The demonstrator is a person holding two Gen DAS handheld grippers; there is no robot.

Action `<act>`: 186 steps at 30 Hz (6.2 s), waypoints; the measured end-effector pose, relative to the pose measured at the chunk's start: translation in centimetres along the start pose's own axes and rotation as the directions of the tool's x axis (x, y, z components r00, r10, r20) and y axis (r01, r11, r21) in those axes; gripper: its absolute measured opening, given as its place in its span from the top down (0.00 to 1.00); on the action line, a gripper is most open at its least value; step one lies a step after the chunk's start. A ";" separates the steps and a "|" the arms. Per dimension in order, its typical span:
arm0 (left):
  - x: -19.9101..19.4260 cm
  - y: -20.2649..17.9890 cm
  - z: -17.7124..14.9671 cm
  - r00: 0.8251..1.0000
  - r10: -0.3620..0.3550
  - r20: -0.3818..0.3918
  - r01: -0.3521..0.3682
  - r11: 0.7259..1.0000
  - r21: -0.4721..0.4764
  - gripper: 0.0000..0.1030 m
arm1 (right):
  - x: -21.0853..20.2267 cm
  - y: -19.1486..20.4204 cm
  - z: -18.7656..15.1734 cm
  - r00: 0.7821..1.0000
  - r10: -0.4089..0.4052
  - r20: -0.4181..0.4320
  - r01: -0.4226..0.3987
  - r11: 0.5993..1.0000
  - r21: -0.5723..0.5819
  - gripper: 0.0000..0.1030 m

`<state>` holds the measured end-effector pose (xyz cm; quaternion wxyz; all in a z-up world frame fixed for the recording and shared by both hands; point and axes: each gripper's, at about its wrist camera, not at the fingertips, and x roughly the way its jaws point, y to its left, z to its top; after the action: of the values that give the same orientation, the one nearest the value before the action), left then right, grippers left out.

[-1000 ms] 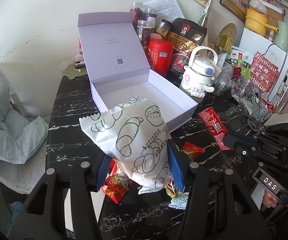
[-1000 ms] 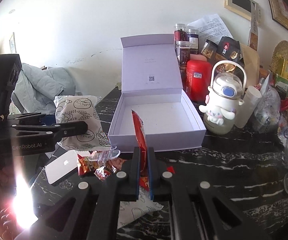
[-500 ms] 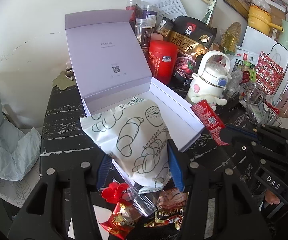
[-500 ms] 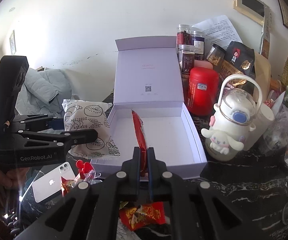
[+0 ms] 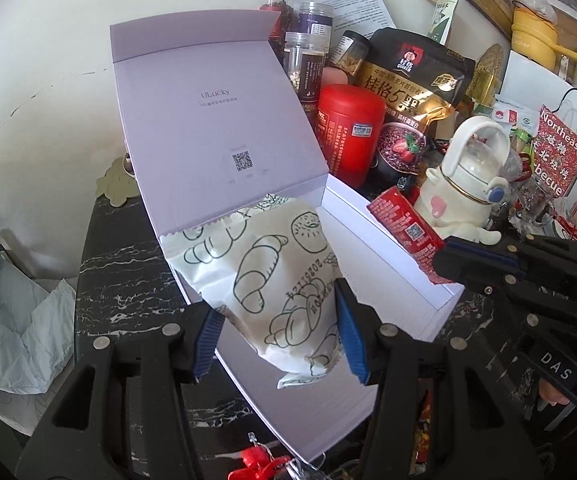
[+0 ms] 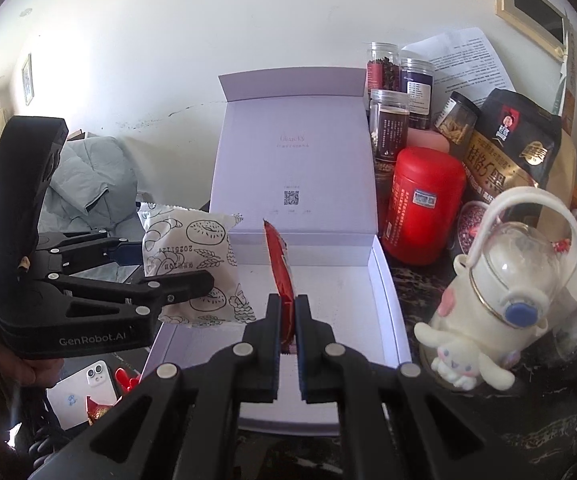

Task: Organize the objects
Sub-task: 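Carry the ketchup packet and croissant pouch with both grippers into the lavender box, then open right gripper releasing ketchup while left gripper releases the pouch inside the box, then withdraw both open grippers from the box back over the table, then move right gripper onto the white bread-print pouch and close on it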

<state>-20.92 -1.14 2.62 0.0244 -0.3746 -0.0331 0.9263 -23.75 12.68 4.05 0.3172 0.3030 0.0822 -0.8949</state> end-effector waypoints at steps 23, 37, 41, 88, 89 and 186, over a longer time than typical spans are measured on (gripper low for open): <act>6.7 2.4 5.4 1.000 0.018 0.025 -0.018 0.999 0.026 0.51 | 7.1 -2.9 4.3 1.000 0.019 -0.010 -0.019 1.000 -0.012 0.94; 11.0 2.3 4.8 0.996 0.010 -0.093 -0.004 0.998 0.060 0.51 | 11.4 -5.1 2.3 0.991 0.030 -0.128 -0.023 0.998 0.056 0.94; 11.2 2.0 4.8 0.995 0.020 -0.103 -0.011 0.996 0.085 0.53 | 12.0 -5.4 1.9 0.987 0.034 -0.155 -0.023 0.997 0.068 0.94; 4.4 2.1 5.4 0.995 0.099 -0.018 -0.097 0.992 0.084 0.29 | 5.8 -2.3 3.6 0.986 -0.103 -0.128 0.106 0.994 0.017 0.65; 3.9 2.0 5.4 0.995 0.101 -0.013 -0.099 0.992 0.082 0.28 | 5.6 -2.2 3.9 0.987 -0.107 -0.122 0.110 0.994 0.016 0.64; -8.6 -1.6 -14.2 0.993 0.044 -0.113 -0.045 0.999 -0.002 0.07 | -10.3 6.6 -12.3 0.971 -0.164 -0.173 0.186 0.976 0.115 0.29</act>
<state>-4.80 0.50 -1.50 0.0046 -0.4272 -0.0254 0.9038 -7.28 16.99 0.58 0.2087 0.3866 0.0755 -0.8952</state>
